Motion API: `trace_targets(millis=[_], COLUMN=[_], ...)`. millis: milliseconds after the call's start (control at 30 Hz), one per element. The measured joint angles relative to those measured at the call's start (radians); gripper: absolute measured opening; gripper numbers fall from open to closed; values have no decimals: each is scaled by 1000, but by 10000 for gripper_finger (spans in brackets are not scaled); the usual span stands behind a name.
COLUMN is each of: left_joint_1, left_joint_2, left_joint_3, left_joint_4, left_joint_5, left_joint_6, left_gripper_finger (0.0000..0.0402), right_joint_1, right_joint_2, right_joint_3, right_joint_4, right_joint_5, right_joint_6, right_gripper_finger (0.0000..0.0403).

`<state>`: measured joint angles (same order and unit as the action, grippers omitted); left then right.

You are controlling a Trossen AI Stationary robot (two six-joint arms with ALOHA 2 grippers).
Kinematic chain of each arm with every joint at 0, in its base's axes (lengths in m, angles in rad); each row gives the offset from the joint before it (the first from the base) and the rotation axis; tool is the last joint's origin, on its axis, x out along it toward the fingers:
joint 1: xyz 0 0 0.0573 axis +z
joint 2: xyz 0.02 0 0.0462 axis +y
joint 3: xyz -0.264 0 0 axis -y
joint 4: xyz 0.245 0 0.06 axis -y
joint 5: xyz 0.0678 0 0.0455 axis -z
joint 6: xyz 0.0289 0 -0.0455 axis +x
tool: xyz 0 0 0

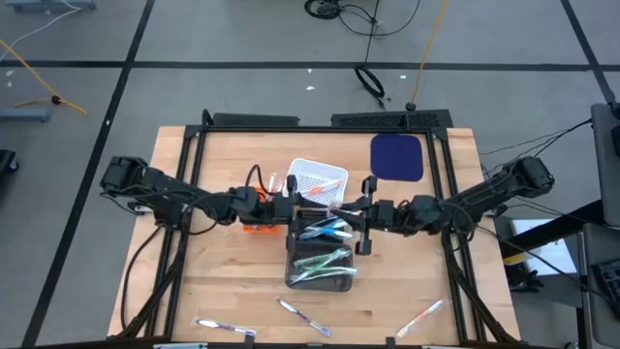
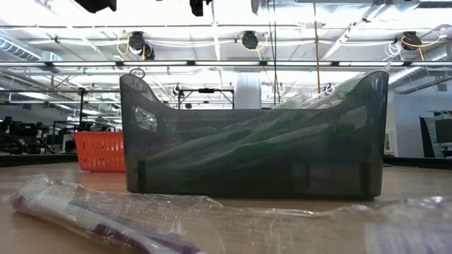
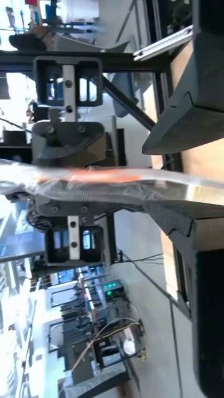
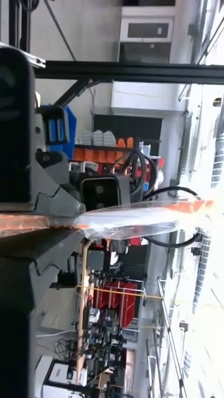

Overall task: Pick & Place Toothbrushes
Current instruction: Put the top orange toothbrush into the white basket

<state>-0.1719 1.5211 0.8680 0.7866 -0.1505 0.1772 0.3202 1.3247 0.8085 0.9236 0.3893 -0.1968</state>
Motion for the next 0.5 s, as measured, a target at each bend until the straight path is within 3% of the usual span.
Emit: trace_targets(millis=[300,500], left_joint_1=[8,26], left_joint_2=[3,86], left_joint_3=[0,7], left_joint_4=[54,152], left_joint_5=[-7,-7], left_joint_6=[4,2], left_gripper_finger=[129,129], right_joint_1=[-34,-54], right_joint_2=[0,0], right_joint_3=[0,0], right_joint_4=[2,0], right_joint_5=[-19,-53], right_joint_6=[31,54], right_gripper_finger=[14,14])
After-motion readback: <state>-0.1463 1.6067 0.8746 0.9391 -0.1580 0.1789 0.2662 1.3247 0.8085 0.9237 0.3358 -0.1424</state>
